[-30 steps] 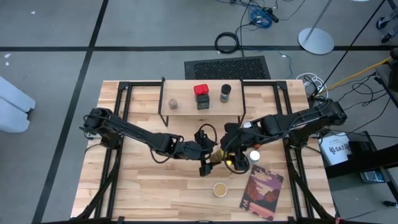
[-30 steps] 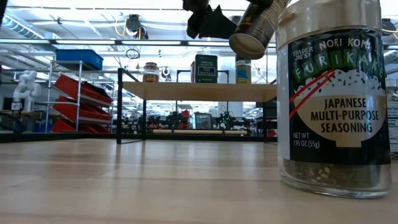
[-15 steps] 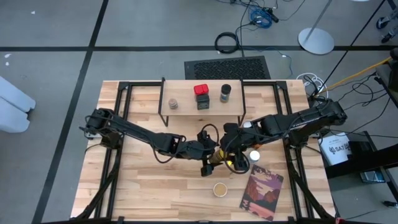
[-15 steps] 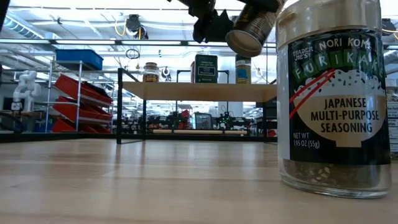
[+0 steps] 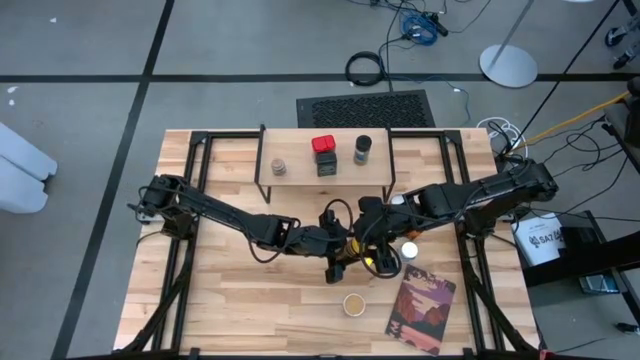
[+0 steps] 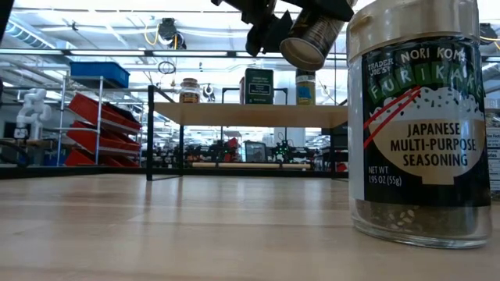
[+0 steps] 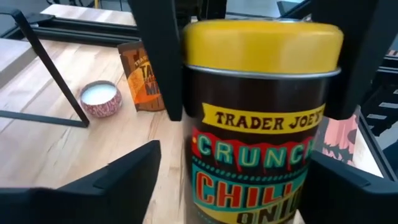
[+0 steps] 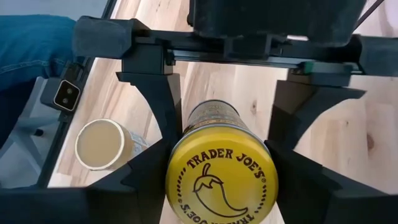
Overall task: Shelf spices
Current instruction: Put the yellow spice bottle on the shelf
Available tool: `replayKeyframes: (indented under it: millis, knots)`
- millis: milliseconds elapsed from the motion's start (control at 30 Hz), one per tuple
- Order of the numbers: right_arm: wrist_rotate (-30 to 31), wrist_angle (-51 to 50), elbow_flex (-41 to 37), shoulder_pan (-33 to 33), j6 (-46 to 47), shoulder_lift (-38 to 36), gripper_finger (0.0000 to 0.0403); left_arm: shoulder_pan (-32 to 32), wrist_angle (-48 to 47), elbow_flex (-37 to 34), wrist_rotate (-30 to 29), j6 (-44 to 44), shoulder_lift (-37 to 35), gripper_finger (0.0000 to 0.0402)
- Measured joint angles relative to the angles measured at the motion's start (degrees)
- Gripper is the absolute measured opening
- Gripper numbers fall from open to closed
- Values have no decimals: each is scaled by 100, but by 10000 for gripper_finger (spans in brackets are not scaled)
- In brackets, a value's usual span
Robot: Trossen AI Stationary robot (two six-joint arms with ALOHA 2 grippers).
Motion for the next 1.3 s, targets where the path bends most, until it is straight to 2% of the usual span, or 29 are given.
replayKeyframes:
  millis: [167, 600, 867, 1300]
  knots:
    - [7, 88, 0, 0, -42, 0, 227, -2, 10, 0, 22, 17, 0, 293]
    - [16, 97, 0, -2, -29, 2, 230, -4, 17, 0, 148, 136, 0, 239]
    - [24, 105, 0, 0, -11, 2, 230, -2, -36, 0, 170, 158, -61, 239]
    - [258, -53, 183, 11, 37, -46, 262, -41, 12, -4, 229, 418, -230, 240]
